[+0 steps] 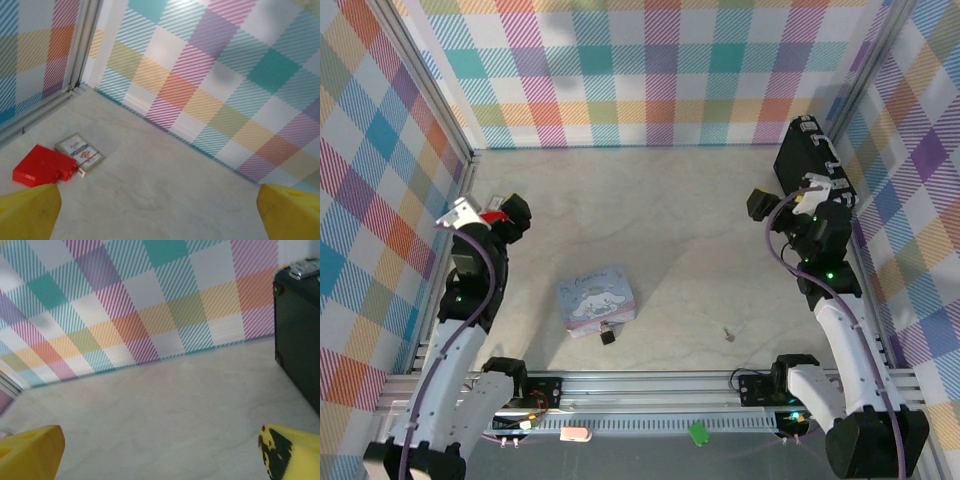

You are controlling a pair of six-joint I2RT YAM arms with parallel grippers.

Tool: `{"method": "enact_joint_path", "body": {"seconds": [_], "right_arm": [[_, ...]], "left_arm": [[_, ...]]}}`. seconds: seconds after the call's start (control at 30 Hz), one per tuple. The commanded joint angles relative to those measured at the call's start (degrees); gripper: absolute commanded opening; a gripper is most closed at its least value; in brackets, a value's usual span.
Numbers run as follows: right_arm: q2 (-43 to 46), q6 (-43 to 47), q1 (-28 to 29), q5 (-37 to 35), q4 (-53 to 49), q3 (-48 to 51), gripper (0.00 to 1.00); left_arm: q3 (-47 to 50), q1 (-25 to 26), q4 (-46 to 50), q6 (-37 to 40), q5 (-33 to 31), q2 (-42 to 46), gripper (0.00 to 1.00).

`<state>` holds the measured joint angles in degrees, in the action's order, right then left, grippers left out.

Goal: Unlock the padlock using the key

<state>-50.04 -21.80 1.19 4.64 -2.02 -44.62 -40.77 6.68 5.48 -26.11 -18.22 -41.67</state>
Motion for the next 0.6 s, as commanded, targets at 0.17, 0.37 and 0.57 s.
{"method": "enact_joint_path", "body": {"seconds": [0.17, 0.37, 0.57], "right_arm": [[2.47, -8.34, 0.06, 1.10, -19.24, -3.82, 0.99], [-1.73, -8.43, 2.56, 3.20, -31.99, -8.61, 0.99], [-3.48, -10.87, 9.87, -2.72, -41.38, -10.46, 1.00]], "left_arm": [[-1.25, 0.27, 16.67, -6.92, 10.49, 1.96, 1.00], [-2.65, 4.29, 16.29, -4.43, 23.11, -3.72, 1.00], [-1.46, 16.30, 16.24, -2.31, 13.77, -3.45, 1.00]]}}
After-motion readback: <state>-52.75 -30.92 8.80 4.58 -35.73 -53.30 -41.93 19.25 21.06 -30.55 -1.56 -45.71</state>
